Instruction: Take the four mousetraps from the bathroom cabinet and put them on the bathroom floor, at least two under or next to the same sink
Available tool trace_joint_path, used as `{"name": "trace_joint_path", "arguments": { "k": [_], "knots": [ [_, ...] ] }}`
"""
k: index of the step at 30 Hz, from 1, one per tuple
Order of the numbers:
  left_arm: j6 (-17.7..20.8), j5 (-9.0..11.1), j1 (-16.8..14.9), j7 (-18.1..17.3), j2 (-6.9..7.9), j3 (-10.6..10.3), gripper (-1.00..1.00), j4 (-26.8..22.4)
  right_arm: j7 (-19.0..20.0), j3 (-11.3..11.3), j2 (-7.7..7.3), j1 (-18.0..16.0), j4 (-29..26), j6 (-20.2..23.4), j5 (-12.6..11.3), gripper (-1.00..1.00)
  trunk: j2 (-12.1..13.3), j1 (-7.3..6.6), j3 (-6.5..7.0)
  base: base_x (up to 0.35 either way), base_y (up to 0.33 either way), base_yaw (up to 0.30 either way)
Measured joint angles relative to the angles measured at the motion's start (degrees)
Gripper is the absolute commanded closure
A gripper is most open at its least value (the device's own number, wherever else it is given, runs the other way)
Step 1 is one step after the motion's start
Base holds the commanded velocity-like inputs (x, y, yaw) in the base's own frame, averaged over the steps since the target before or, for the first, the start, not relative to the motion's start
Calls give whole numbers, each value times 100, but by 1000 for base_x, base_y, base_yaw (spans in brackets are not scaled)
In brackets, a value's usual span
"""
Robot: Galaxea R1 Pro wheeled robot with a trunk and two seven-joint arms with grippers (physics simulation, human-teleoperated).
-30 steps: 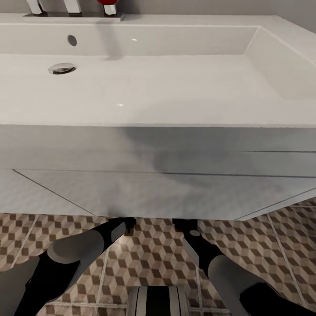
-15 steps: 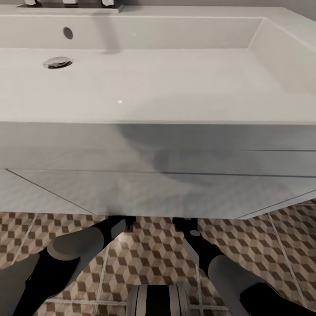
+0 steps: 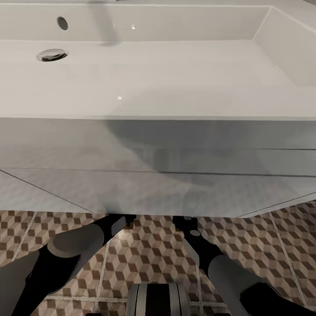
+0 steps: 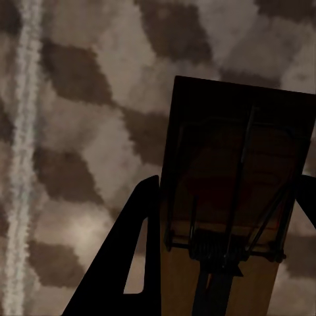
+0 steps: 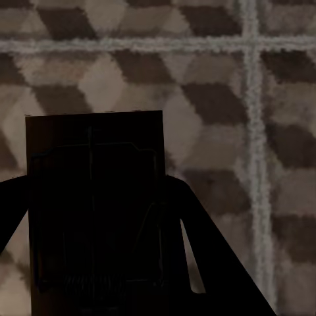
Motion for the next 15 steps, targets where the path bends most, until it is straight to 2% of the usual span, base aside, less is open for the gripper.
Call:
{"name": "trace_joint_path", "arguments": {
  "k": [15],
  "knots": [
    [0, 10, -53, 0, 7, 6, 100, 2, 1, -3, 4, 0, -67, 7, -7, 100, 0, 0, -135, 0, 0, 0]
  ]
}}
